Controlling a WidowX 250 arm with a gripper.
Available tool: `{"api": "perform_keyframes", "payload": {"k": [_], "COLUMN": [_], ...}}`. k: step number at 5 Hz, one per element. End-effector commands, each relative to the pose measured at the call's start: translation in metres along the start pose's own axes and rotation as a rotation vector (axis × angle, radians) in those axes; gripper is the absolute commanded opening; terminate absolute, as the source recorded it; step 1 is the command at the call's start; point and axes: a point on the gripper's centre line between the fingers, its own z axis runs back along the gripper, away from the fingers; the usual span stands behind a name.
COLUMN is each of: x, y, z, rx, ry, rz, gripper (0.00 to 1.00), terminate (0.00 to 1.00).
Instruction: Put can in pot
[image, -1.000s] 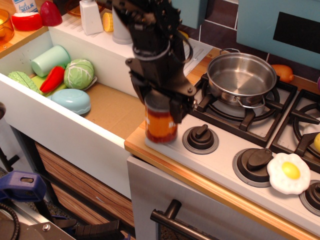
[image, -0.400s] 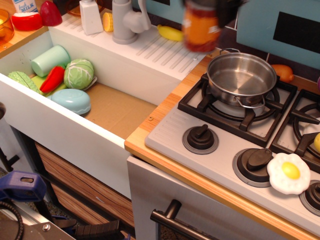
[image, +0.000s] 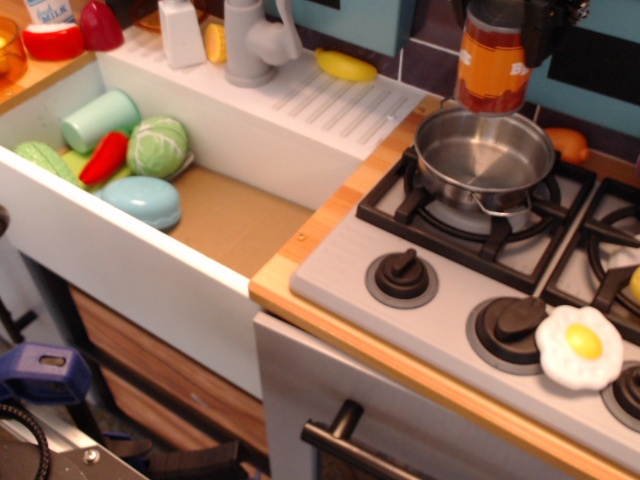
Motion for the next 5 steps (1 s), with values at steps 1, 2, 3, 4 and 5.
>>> {"api": "perform_keyframes", "payload": {"k": [1, 2, 3, 4, 5], "x": [0.016, 0.015, 0.010, 0.007, 0.007], "y": [-0.008, -0.004, -0.005, -0.004, -0.004], "z": [-0.020, -0.033, -0.029, -0.023, -0.023], "rx": [-0.023, -0.068, -0.055, -0.075, -0.075], "ry": [-0.112, -0.092, -0.071, -0.067, -0.067], "rz": [-0.008, -0.019, -0.028, -0.080, -0.080], "gripper": [0.00, 0.00, 0.00, 1.00, 1.00], "terminate": [0.00, 0.00, 0.00, 0.00, 1.00]}}
